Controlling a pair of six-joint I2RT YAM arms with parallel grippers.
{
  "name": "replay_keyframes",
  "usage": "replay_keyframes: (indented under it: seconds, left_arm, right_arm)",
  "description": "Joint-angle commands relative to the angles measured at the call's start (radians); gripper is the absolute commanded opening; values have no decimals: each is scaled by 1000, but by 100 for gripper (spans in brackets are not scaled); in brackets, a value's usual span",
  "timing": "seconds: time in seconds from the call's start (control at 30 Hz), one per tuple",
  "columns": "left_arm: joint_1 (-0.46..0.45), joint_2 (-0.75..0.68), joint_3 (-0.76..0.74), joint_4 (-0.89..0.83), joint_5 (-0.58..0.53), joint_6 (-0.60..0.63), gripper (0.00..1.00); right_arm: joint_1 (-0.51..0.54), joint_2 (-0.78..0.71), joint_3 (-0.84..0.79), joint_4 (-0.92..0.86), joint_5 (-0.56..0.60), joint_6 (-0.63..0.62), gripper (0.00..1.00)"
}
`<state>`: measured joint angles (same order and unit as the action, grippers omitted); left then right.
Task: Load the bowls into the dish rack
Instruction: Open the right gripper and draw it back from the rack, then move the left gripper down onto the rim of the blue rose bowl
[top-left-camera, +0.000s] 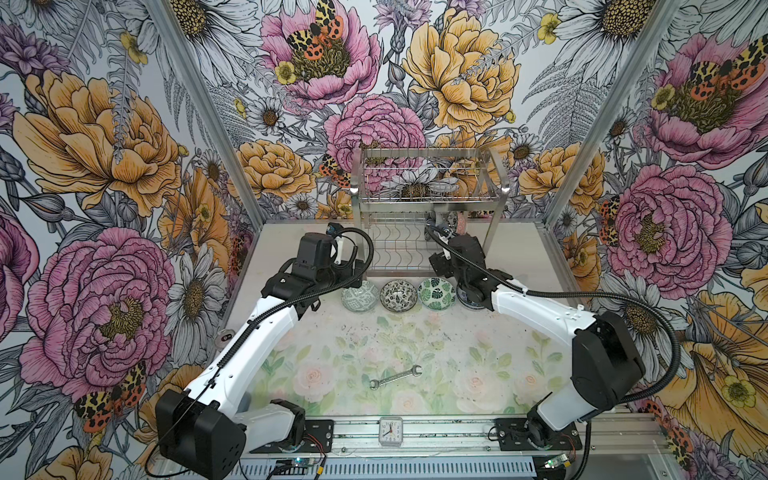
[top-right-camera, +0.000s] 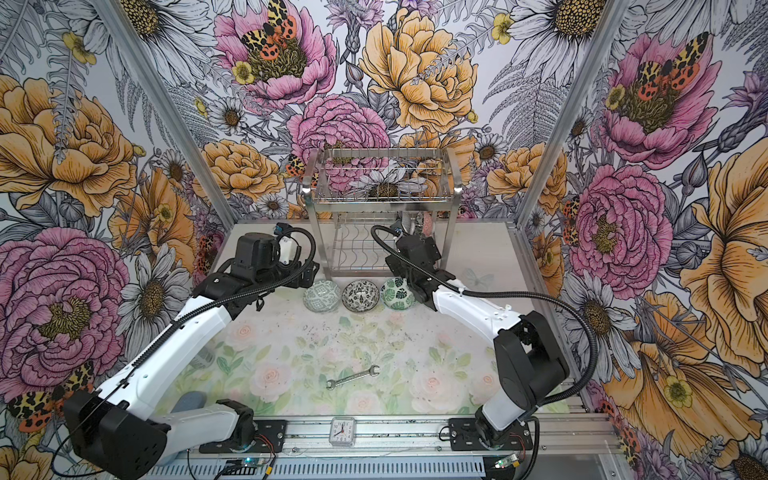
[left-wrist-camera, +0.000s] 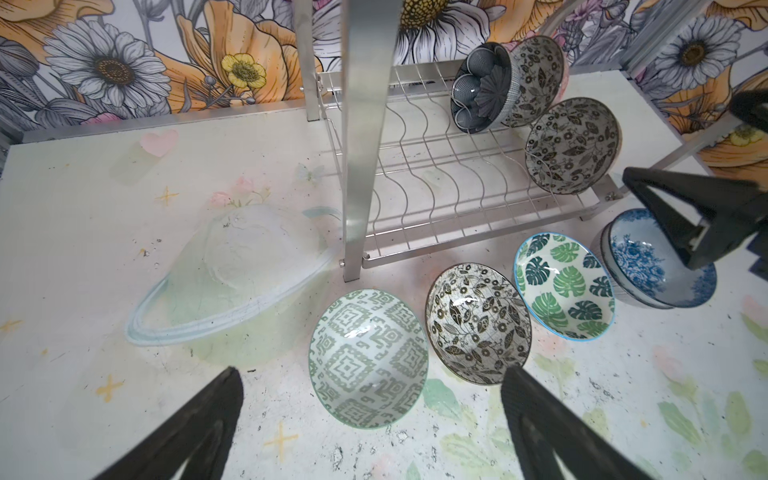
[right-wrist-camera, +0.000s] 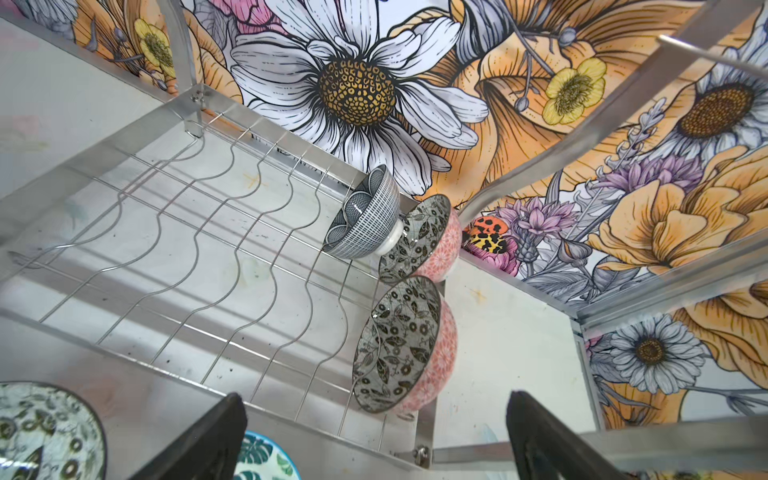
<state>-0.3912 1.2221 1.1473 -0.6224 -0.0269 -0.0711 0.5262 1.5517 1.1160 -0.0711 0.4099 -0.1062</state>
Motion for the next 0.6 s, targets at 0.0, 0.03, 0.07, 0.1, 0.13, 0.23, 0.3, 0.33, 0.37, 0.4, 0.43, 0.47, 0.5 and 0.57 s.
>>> replay_keyframes:
  seconds: [0.0, 0.03, 0.07, 0.1, 0.13, 0.23, 0.3, 0.33, 0.37, 0.4, 0.43, 0.47, 0.5, 0.57]
  left_arm:
    - [-84, 15, 40, -13, -83, -10, 99]
    - [-109, 18, 43, -13, -107, -16, 99]
    - [-136, 25, 47, -13, -130, -25, 99]
    - [-157, 35, 53, -11, -144, -39, 99]
    - [-172, 42, 59, -11, -151, -51, 99]
    - [-218, 79, 75, -4, -167, -87, 99]
    - [-244, 105, 80, 12, -171, -108, 99]
    - [-254, 119, 80, 24, -167, -118, 99]
    - [-265, 134, 77, 38, -161, -128, 99]
    - [-272, 145, 76, 51, -150, -137, 99]
    - [-281, 162, 74, 67, -134, -148, 99]
    - [-289, 180, 75, 81, -117, -157, 98]
    - [-296, 198, 76, 94, -103, -166, 99]
    - [-314, 240, 81, 122, -75, -184, 99]
  right_arm:
    - [-40, -97, -39, -51, -112, 69, 99]
    - [-49, -115, -49, -59, -119, 74, 100]
    - [-56, -135, -59, -67, -123, 79, 99]
    - [-60, -149, -63, -79, -124, 83, 99]
    - [-63, -158, -65, -91, -125, 87, 99]
    - [-73, -192, -71, -127, -122, 111, 99]
    - [-85, -216, -81, -154, -121, 134, 99]
    - [-93, -230, -91, -165, -121, 149, 99]
    - [-104, -244, -102, -174, -127, 166, 99]
    - [-113, -256, -112, -186, -139, 180, 99]
    - [-124, -270, -120, -200, -155, 194, 99]
    - [-133, -285, -127, -219, -169, 205, 99]
    - [-139, -299, -132, -236, -174, 210, 98]
    - [-147, -335, -136, -275, -177, 220, 98]
